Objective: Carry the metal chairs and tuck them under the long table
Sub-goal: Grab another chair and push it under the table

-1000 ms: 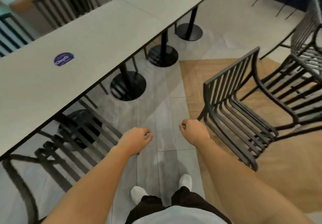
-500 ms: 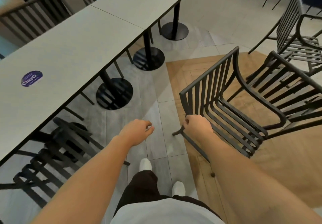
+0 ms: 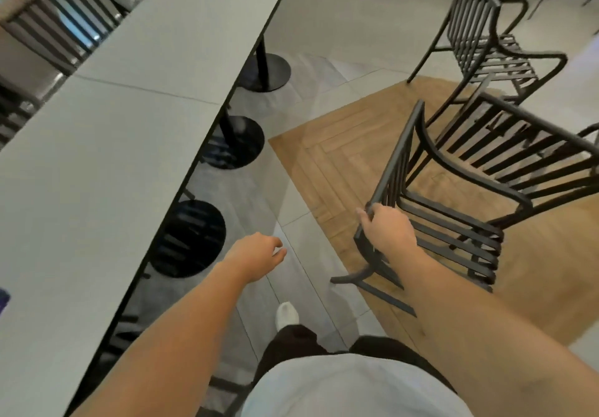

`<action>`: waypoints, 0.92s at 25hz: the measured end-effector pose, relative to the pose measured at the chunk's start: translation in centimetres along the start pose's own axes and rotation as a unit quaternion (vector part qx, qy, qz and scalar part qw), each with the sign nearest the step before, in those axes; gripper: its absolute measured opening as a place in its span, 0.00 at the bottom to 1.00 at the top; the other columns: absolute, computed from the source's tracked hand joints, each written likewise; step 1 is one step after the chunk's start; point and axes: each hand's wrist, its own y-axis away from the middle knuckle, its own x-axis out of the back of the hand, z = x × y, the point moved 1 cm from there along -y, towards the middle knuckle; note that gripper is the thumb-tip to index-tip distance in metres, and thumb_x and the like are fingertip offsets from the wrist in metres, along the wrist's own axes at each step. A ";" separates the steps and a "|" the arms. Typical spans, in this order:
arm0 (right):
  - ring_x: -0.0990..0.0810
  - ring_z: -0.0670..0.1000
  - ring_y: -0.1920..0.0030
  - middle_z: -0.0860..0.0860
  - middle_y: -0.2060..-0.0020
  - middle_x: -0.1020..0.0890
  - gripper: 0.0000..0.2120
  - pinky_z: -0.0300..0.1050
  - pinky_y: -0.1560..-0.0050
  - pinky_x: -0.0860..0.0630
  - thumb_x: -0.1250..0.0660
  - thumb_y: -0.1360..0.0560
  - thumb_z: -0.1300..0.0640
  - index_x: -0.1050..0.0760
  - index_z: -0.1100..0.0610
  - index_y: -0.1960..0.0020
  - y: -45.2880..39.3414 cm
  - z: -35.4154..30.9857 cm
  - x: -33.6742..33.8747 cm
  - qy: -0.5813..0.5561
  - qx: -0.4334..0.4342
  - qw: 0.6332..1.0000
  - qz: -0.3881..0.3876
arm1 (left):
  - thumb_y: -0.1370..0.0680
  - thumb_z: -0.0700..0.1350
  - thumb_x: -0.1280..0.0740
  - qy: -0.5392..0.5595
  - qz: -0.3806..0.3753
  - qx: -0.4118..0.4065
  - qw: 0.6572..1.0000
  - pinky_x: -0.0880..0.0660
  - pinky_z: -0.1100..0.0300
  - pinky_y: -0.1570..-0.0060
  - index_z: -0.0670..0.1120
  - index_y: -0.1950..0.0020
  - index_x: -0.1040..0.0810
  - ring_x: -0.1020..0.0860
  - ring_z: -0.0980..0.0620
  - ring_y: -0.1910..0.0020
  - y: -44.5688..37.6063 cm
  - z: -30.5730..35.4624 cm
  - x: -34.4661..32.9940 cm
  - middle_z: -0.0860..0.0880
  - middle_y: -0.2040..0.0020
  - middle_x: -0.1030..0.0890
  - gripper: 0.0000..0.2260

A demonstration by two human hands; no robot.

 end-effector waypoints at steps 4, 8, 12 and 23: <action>0.17 0.58 0.49 0.56 0.49 0.17 0.31 0.52 0.54 0.19 0.47 0.17 0.33 0.26 0.57 0.32 -3.1 -2.1 1.9 0.000 -0.082 0.997 -0.004 | 0.15 0.59 0.46 -0.051 -0.013 -0.060 0.997 0.21 0.50 0.47 0.50 0.29 0.25 0.19 0.46 0.44 -5.0 -0.7 6.0 0.48 0.38 0.18 0.21; 0.19 0.60 0.43 0.58 0.43 0.18 0.30 0.54 0.48 0.20 0.45 0.17 0.35 0.28 0.58 0.30 -6.4 -2.2 2.9 -0.026 -0.148 0.989 -0.011 | 0.14 0.57 0.46 -0.087 -0.019 -0.126 0.988 0.23 0.51 0.46 0.49 0.28 0.25 0.21 0.46 0.41 -10.3 1.7 10.5 0.47 0.36 0.19 0.21; 0.19 0.60 0.40 0.59 0.40 0.19 0.33 0.54 0.47 0.20 0.45 0.18 0.33 0.30 0.59 0.28 -9.8 -1.7 3.0 -0.055 -0.182 0.982 -0.017 | 0.14 0.57 0.46 -0.117 -0.013 -0.164 0.979 0.22 0.47 0.45 0.49 0.29 0.25 0.20 0.44 0.43 -15.6 5.1 13.4 0.46 0.38 0.18 0.21; 0.20 0.60 0.39 0.58 0.40 0.19 0.35 0.54 0.45 0.21 0.42 0.21 0.30 0.28 0.59 0.30 -16.3 2.9 4.5 -0.176 -0.294 0.939 -0.016 | 0.14 0.56 0.47 -0.220 -0.051 -0.332 0.916 0.21 0.48 0.47 0.48 0.32 0.23 0.19 0.45 0.46 -28.8 17.2 18.6 0.45 0.43 0.17 0.20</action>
